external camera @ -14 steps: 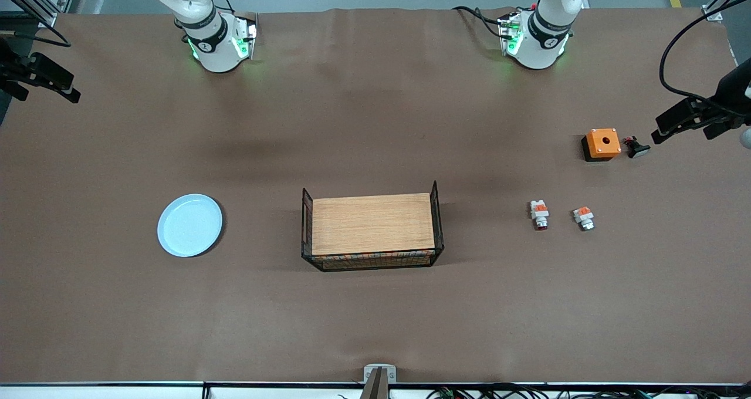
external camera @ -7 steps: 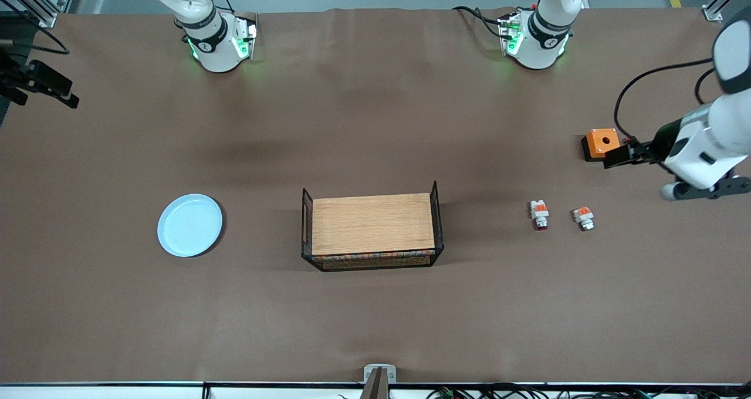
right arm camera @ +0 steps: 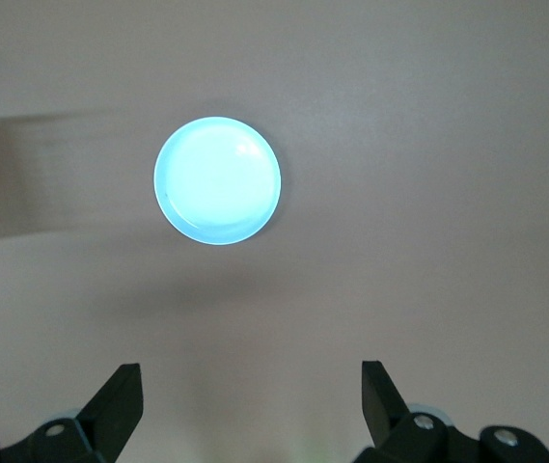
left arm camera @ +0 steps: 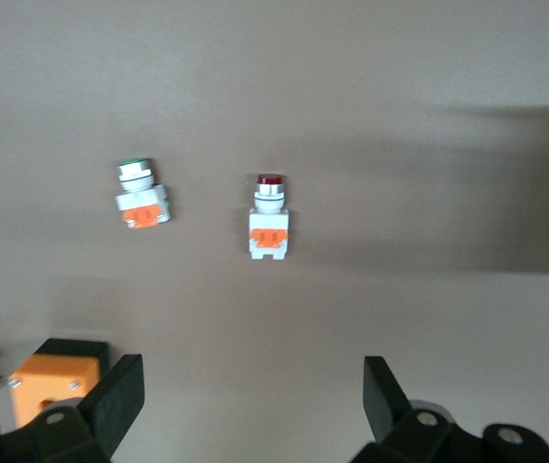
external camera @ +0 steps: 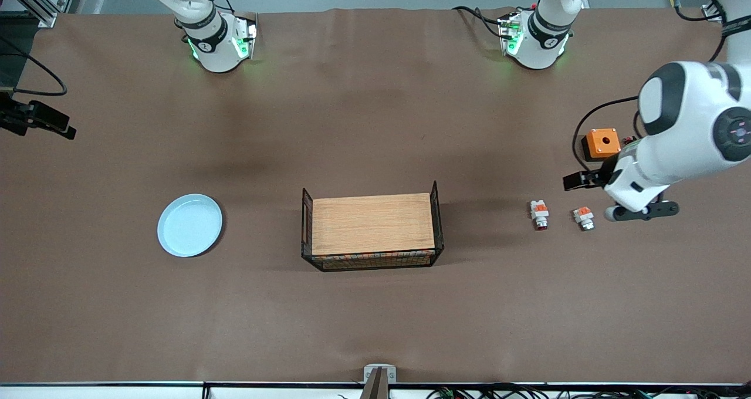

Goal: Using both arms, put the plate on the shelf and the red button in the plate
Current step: 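Grasp the red button with the left gripper while the right gripper reaches the plate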

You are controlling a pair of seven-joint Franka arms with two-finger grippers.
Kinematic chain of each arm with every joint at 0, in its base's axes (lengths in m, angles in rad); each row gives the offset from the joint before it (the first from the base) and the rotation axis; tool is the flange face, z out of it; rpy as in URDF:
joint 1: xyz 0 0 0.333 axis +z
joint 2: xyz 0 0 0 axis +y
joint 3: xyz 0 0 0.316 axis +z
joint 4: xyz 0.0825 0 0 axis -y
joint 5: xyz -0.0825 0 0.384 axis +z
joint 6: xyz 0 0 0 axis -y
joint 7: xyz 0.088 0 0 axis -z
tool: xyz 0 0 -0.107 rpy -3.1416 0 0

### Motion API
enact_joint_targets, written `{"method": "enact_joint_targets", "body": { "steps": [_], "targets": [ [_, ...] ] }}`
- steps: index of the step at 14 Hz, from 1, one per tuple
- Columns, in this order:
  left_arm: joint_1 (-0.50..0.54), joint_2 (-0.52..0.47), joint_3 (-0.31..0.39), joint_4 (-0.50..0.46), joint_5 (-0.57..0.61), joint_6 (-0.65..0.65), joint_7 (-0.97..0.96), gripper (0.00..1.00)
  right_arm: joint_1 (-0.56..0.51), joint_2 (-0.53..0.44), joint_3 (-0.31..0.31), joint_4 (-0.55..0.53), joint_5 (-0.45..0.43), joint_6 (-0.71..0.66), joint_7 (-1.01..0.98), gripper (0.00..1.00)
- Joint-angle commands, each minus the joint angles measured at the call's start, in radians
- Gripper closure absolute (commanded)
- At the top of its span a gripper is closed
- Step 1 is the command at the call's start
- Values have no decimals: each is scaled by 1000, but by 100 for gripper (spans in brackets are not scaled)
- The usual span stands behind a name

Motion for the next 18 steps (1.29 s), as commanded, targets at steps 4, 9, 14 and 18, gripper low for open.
{"method": "enact_joint_targets", "body": {
  "steps": [4, 9, 14, 18],
  "targets": [
    [-19, 108, -3, -48, 3, 187, -11, 0, -6, 144, 11, 36, -2, 43, -11, 0],
    [-20, 196, -3, -66, 4, 314, -11, 0, -12, 259, 11, 11, 11, 195, -10, 0],
    [-20, 274, -3, -119, 4, 488, -12, 0, -18, 323, 12, -114, 55, 470, -34, 0],
    [-20, 308, -3, -125, 4, 502, -11, 1, -69, 428, 11, -141, 164, 626, -180, 0]
  ]
}}
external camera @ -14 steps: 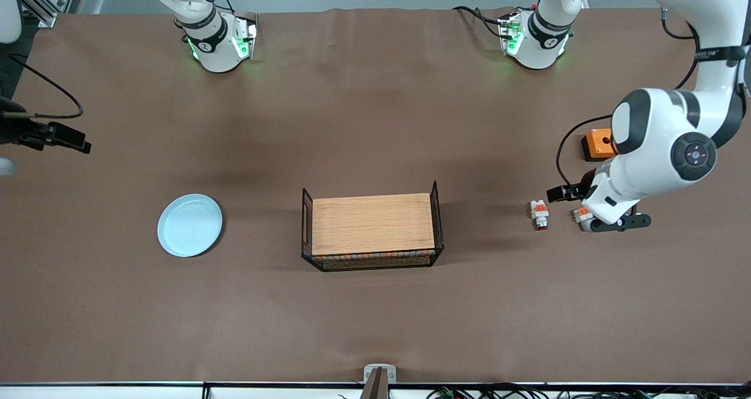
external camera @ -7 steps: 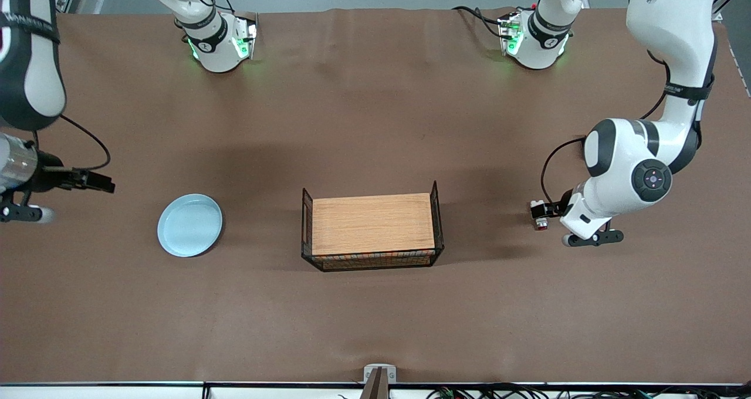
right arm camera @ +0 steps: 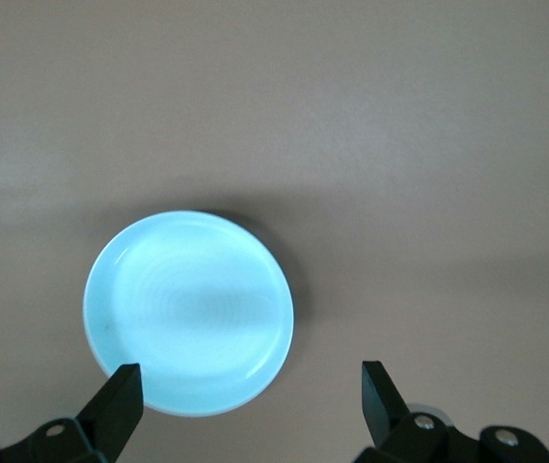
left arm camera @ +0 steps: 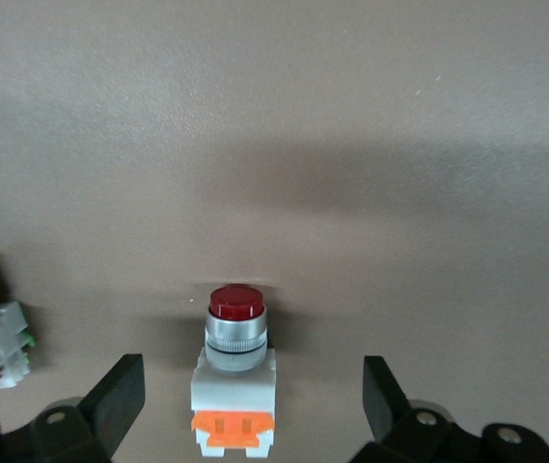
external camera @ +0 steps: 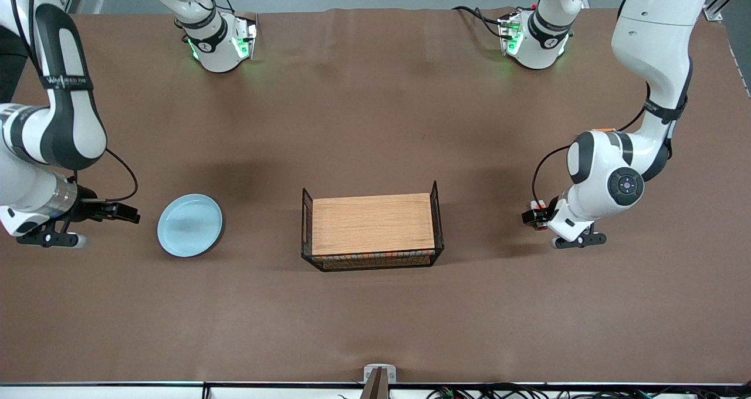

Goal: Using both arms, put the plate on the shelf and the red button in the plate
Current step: 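Grasp the red button with the left gripper while the right gripper reaches the plate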

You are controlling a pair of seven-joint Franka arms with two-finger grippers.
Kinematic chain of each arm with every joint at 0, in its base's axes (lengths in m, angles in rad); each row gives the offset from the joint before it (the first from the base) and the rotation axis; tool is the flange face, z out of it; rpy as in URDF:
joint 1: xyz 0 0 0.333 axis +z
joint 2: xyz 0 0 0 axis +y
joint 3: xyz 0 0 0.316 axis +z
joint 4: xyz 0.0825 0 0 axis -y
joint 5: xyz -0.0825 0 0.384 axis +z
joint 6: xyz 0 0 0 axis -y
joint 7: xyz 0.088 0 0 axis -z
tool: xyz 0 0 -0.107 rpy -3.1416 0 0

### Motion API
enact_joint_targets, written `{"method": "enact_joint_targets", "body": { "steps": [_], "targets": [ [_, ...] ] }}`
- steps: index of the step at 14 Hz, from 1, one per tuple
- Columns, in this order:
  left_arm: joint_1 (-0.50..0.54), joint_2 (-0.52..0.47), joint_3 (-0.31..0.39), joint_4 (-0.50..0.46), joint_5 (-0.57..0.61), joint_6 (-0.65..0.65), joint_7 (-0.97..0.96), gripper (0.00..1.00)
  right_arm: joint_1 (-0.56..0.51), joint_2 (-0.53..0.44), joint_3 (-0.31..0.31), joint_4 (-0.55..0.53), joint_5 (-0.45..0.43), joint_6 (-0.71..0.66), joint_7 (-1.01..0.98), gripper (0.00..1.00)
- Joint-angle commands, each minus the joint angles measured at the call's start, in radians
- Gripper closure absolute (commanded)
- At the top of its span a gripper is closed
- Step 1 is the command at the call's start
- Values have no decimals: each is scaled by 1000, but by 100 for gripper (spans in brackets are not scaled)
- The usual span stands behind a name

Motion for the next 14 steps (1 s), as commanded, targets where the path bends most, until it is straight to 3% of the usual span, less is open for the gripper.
{"method": "enact_joint_targets", "body": {
  "steps": [1, 7, 14],
  "targets": [
    [-7, 8, 4, -15, 4, 33, -9, 1, -38, 60, 9, -2, 53, 70, -66, 0],
    [-9, 24, 4, -34, 4, 48, -9, 1, -36, 132, 15, -120, 56, 317, -65, 0],
    [-7, 28, 4, -42, 4, 45, -9, 5, -28, 191, 16, -128, 94, 336, -65, 2]
  ]
}}
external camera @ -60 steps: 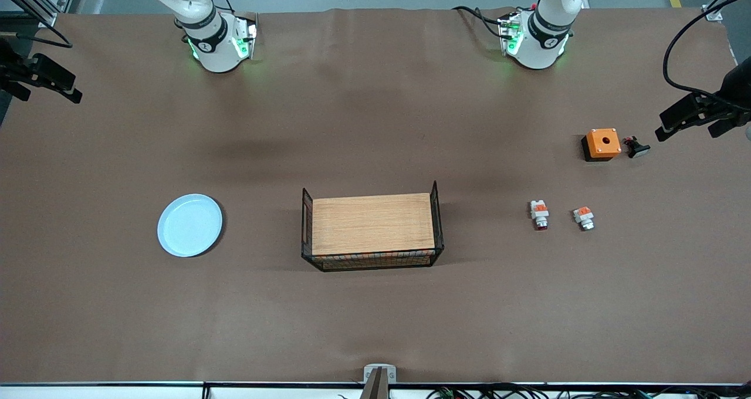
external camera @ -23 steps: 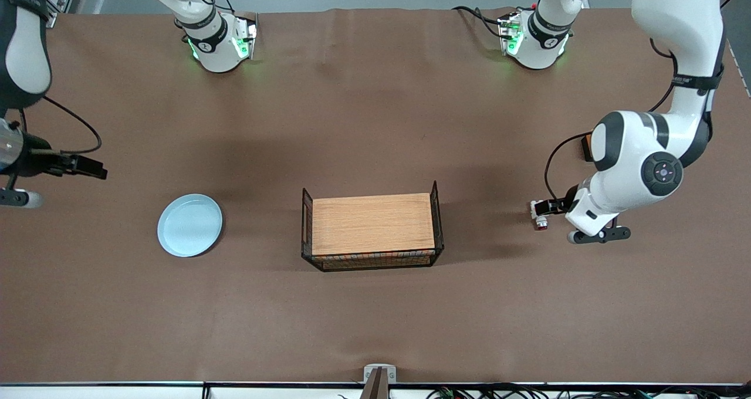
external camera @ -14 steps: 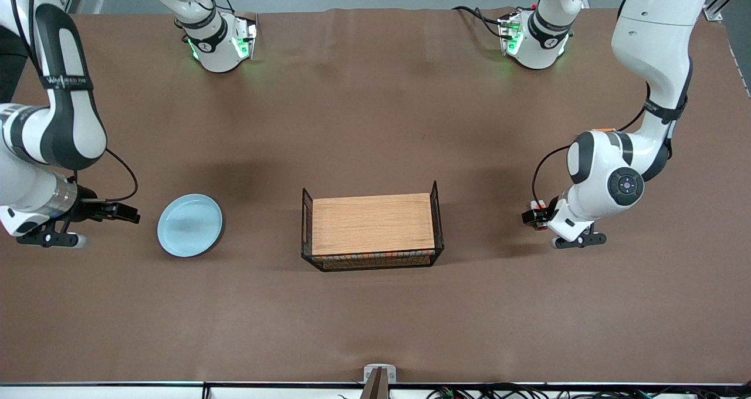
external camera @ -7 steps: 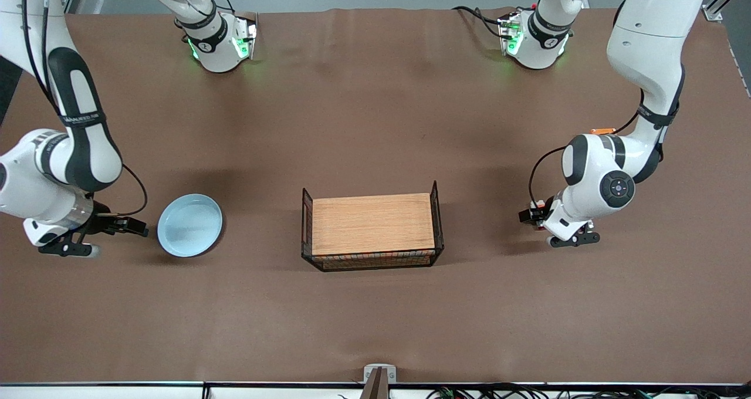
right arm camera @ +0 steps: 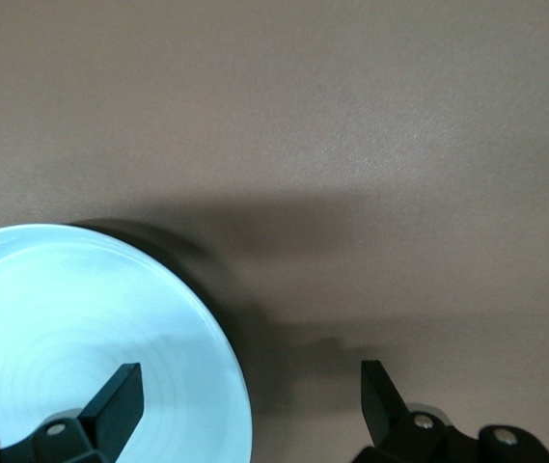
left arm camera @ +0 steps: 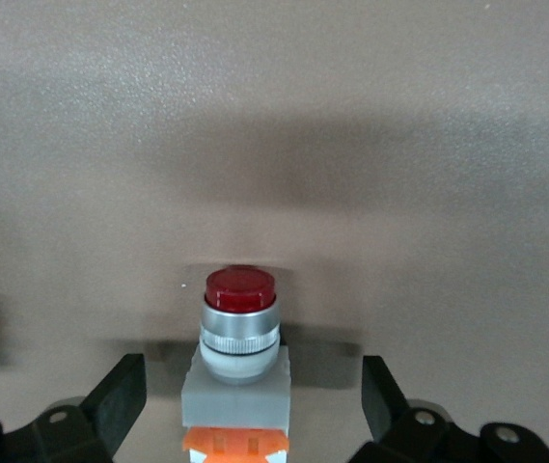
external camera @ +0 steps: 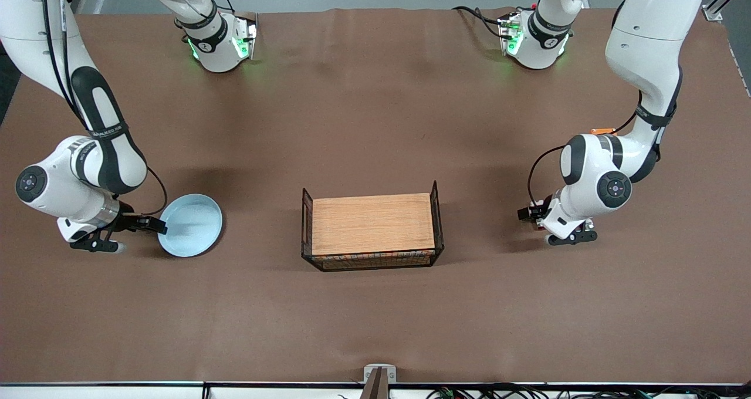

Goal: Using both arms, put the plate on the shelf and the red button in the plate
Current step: 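Grip the blue plate rim with the right gripper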

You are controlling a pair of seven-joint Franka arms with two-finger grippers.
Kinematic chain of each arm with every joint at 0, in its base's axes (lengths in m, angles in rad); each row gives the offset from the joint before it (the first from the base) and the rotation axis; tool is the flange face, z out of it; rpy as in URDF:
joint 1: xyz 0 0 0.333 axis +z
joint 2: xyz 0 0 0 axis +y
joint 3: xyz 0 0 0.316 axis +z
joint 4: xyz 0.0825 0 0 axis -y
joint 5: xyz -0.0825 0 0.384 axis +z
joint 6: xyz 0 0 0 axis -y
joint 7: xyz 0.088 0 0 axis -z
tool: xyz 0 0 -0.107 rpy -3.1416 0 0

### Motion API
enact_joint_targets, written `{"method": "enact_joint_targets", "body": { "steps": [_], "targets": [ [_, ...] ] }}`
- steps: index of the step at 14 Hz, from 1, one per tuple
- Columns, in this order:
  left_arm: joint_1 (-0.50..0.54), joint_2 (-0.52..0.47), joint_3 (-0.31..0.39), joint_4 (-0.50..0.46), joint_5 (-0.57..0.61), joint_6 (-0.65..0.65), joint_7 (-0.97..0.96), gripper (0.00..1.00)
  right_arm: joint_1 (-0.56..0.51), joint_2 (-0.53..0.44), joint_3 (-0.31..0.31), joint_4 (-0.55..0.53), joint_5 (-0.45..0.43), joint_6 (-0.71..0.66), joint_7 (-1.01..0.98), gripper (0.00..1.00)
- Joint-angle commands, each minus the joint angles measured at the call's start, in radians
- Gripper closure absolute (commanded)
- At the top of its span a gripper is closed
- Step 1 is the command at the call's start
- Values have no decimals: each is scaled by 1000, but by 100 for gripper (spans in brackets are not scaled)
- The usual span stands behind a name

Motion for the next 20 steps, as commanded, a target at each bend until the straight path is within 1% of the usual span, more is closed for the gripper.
{"method": "enact_joint_targets", "body": {
  "steps": [1, 4, 6, 9, 11, 13, 16, 17, 18, 20],
  "targets": [
    [-6, -5, 4, -11, 4, 13, -9, 10, 6, 5, 2, -5, 26, 11, -13, 3],
    [-4, -5, 4, -11, 4, 13, -9, 27, 12, 7, 2, -18, 26, 11, -4, 7],
    [-4, -3, 4, -11, 4, 13, -15, 45, 17, 7, 2, -25, 26, 11, -3, 12],
    [-4, -3, 4, -9, 4, 13, -15, 58, 26, 5, 2, -39, 26, 11, -3, 22],
    [-4, -6, 4, -8, 4, 7, -15, 66, 26, 5, 2, -41, 26, 8, -3, 33],
    [-4, -11, 4, -8, 4, 4, -15, 68, 31, 4, 2, -41, 26, -3, -3, 50],
    [-3, -23, 4, -2, 4, -22, -15, 68, 37, -1, 2, -28, 26, -32, 11, 84],
    [-3, -34, 4, 0, 4, -31, -15, 68, 39, -5, 2, -24, 26, -46, 40, 93],
    [-1, -45, 4, 0, 4, -33, -17, 68, 51, -10, 1, -9, 24, -70, 71, 98],
    [0, -63, 4, 3, 4, -33, -30, 68, 62, -15, 1, 21, 21, -127, 95, 100]
  ]
}}
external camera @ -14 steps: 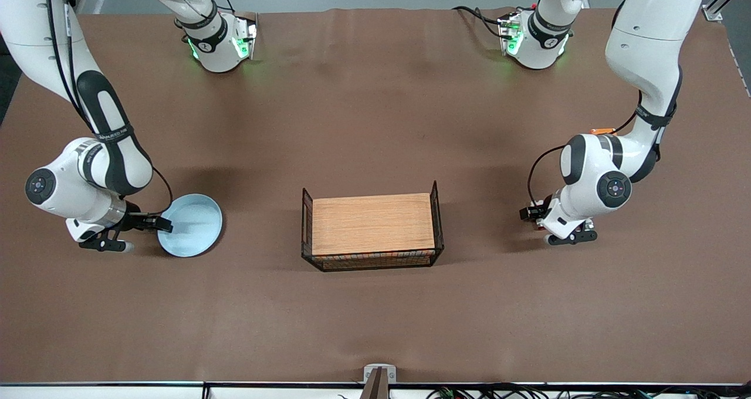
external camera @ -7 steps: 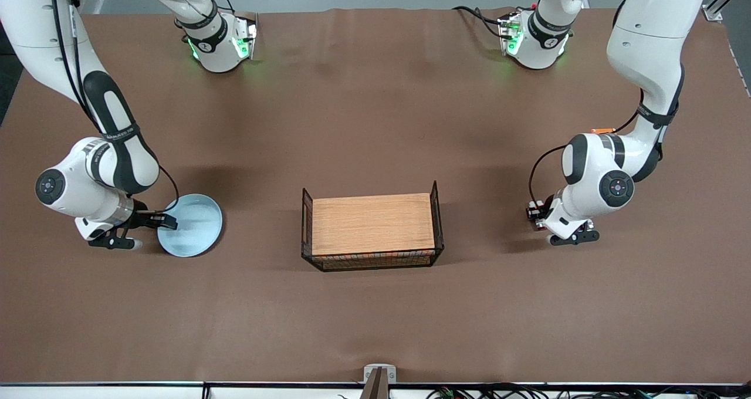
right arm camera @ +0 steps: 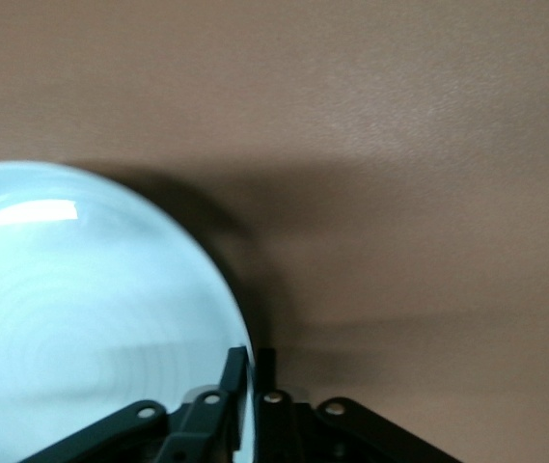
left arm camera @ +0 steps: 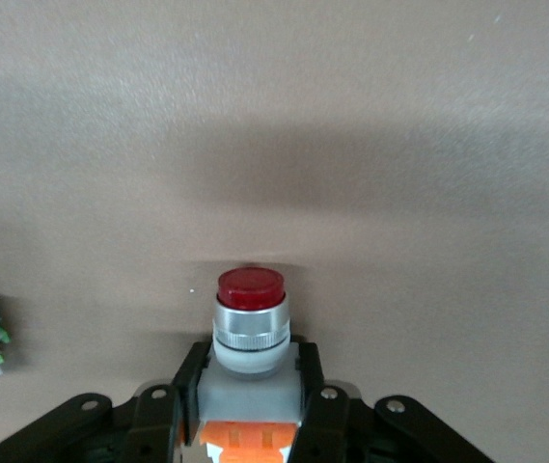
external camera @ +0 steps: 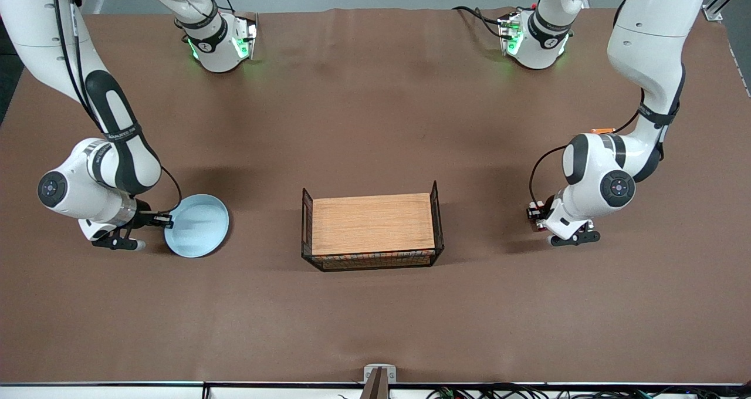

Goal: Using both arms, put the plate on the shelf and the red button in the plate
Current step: 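Grip the blue plate rim with the right gripper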

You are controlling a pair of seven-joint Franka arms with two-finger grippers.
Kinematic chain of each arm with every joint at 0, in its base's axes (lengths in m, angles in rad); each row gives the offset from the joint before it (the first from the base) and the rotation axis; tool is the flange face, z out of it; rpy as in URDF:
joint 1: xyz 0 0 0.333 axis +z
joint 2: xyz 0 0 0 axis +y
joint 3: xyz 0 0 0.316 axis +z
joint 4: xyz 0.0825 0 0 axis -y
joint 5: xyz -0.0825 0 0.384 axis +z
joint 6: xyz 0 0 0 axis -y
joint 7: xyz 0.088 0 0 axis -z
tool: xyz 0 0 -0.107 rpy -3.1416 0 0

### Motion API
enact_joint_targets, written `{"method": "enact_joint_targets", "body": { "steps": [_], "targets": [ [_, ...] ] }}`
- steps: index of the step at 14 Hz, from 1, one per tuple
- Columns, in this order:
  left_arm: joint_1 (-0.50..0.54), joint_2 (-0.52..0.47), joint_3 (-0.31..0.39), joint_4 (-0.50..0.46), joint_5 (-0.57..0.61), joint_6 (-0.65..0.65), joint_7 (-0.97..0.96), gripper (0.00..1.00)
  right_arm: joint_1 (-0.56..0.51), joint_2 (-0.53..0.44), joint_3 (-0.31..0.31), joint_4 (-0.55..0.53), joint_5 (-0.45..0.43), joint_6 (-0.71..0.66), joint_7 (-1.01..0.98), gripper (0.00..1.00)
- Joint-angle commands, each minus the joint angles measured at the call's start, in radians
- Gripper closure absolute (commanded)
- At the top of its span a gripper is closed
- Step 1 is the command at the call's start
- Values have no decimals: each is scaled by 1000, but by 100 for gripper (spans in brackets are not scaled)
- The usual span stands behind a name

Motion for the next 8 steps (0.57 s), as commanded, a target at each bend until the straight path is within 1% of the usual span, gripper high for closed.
{"method": "enact_joint_targets", "body": {
  "steps": [1, 3, 4, 6, 8],
  "targets": [
    [-1, -53, 4, -4, 4, -27, -33, 68, 18, -19, -5, 38, 14, -71, 50, 100],
    [2, -75, 4, 2, 4, -27, -34, 68, 18, -34, -5, 58, 12, -105, 58, 100],
    [2, -79, 4, 6, 4, -27, -34, 68, 17, -38, -5, 87, 12, -154, 64, 100],
    [2, -89, 4, 15, 4, -27, -48, 68, 17, -54, -5, 158, 12, -301, 113, 100],
    [2, -98, 4, 23, 4, -28, -73, 68, 20, -90, -5, 233, 9, -468, 217, 100]
  ]
}}
